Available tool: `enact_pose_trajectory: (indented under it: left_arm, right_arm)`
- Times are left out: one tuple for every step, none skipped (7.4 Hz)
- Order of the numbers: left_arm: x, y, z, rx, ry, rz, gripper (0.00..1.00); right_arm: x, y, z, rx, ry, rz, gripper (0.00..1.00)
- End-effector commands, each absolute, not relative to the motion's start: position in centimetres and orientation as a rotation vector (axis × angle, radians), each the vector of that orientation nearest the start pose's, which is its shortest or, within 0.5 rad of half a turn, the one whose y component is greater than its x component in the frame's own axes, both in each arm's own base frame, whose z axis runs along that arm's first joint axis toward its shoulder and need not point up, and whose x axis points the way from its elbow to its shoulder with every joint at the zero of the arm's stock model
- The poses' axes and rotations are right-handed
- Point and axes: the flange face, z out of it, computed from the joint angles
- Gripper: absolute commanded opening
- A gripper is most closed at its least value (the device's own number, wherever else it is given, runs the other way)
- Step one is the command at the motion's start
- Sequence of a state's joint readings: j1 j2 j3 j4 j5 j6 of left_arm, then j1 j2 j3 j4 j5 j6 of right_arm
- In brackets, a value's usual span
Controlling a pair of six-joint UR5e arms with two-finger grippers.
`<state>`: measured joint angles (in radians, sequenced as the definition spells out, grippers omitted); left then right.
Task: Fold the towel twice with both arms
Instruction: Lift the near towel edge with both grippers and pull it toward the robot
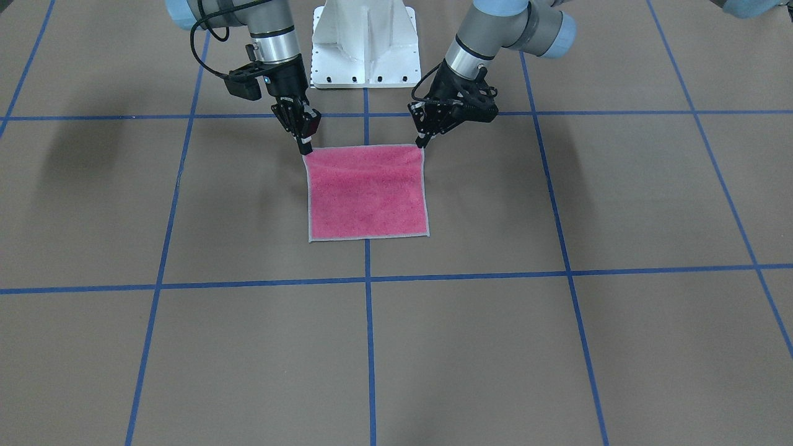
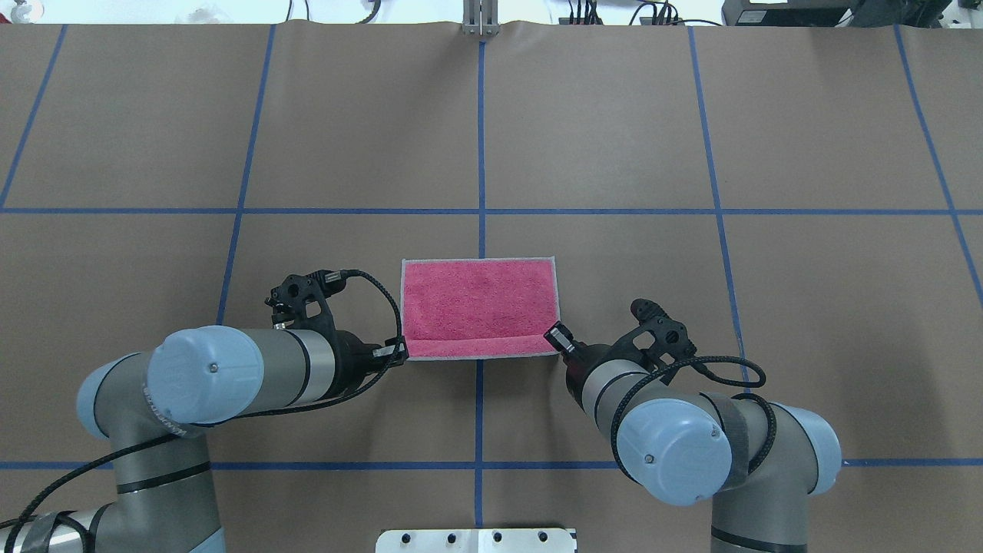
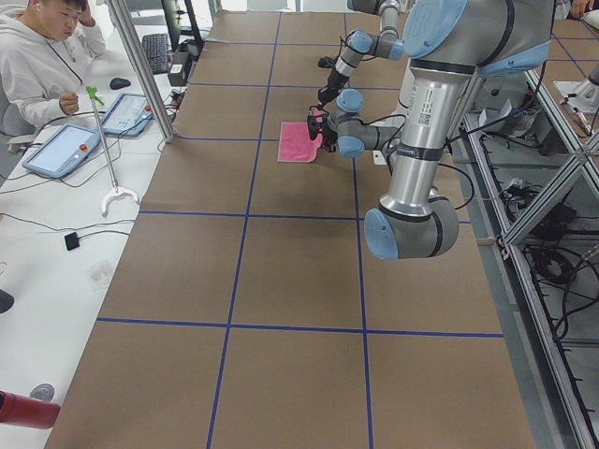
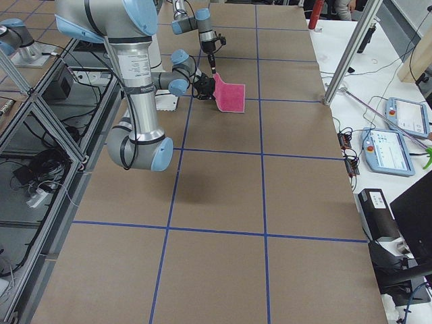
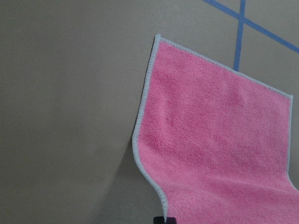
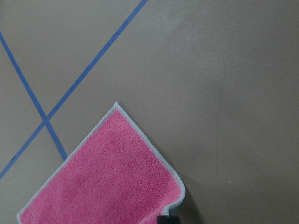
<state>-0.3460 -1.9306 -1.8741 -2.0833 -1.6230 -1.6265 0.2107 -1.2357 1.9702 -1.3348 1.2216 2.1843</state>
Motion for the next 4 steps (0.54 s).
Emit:
enact_pose_trajectory:
  left_arm:
    - [52.0,-34.9,26.1,0.166,1.159,-0.325,0.00]
    - [51.4,-35.7,26.0,0.176,1.160,-0.338,0.00]
    - [51.0,-36.4,26.0,0.181,1.155,-0.348,0.00]
    - [50.9,-36.9,25.5,0.183,1.153,-0.355,0.00]
  right_arm:
    - [-52.9,-29.9,26.8,0.146,-1.037,0.935,0.00]
    - [-53.8,-30.7,26.6,0.151,-1.032,0.944,0.00]
    - [-53.5,-31.3,26.4,0.157,-1.035,0.951,0.00]
    - [-53.4,-31.5,26.3,0.169,-1.035,0.934,0.00]
